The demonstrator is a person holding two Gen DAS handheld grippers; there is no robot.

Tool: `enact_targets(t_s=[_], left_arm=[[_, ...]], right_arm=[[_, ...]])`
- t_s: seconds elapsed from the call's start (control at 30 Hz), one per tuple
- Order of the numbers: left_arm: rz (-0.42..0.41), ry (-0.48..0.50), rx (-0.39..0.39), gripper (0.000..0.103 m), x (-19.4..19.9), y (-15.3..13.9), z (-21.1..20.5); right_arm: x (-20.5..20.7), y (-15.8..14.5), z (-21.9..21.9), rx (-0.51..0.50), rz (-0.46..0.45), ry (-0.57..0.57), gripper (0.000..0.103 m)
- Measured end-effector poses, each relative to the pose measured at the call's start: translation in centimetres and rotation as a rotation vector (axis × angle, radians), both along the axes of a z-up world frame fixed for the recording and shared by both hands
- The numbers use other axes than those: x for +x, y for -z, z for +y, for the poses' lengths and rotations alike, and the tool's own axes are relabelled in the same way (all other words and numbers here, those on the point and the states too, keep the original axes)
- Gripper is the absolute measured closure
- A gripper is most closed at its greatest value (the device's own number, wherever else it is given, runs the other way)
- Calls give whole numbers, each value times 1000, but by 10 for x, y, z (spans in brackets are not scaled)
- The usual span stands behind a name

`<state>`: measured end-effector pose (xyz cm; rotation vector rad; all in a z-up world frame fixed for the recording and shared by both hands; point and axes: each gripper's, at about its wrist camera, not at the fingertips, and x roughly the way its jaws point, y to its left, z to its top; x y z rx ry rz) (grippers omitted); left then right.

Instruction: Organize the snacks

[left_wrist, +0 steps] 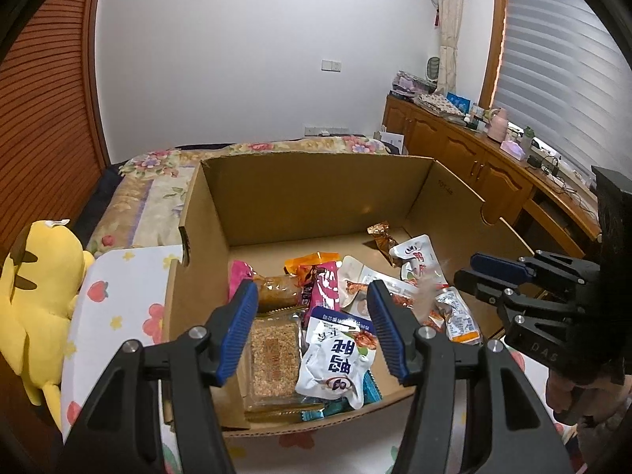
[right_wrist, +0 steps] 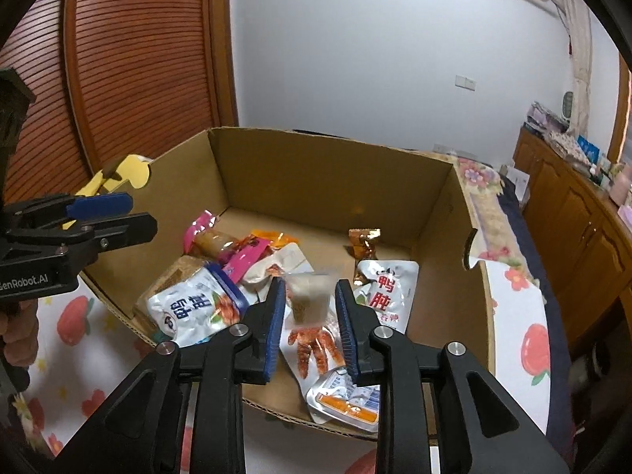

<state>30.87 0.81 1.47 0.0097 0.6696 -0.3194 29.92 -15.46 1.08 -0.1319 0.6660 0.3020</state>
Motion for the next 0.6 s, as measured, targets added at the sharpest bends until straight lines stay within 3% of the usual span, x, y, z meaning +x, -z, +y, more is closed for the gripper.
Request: enact_targets(t_s=[0.33,0.6], left_arm=[[-40,-8,11,46,-13,-10,-4],[-120,-28,38,45,-53,-30,-5]], right_arm=[[-13,-7,-3,9,-23,2,74],[-62,-36,-14,55,-98,2,71]])
